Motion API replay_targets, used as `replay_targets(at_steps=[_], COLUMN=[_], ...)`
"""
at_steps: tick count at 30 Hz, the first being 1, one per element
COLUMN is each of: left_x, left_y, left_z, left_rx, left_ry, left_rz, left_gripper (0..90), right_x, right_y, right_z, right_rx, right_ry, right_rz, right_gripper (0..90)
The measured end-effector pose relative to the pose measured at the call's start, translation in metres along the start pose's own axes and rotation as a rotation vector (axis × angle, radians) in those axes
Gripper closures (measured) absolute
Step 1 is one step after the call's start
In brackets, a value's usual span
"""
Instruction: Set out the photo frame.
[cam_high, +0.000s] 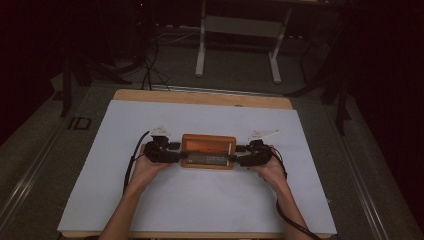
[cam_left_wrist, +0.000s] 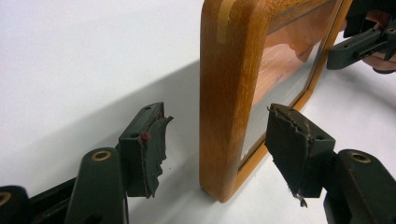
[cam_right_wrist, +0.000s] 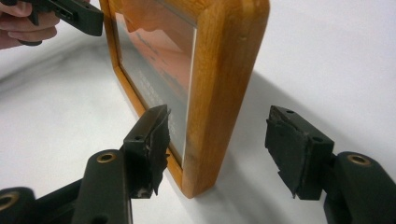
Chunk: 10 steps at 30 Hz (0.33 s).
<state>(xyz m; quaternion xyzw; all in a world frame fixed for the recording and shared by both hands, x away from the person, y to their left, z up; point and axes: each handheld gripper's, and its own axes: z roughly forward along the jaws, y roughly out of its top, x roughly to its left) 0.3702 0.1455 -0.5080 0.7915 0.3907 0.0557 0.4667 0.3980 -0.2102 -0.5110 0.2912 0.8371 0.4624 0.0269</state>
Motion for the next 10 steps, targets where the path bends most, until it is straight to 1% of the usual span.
replay_targets(at_steps=[9, 10], left_x=[0.002, 0.003], left_y=[0.000, 0.000], left_z=[-0.010, -0.015], left_rx=[-0.010, -0.012], left_ry=[0.027, 0.044], left_rz=[0.001, -0.001], left_gripper=[37.8, 37.8], right_x=[-0.001, -0.002], right_y=[-0.002, -0.002], right_z=[-0.010, -0.011], right_rx=[-0.011, -0.010], right_ry=[-0.011, -0.015], right_rz=[0.009, 0.010], right_gripper=[36.3, 36.0])
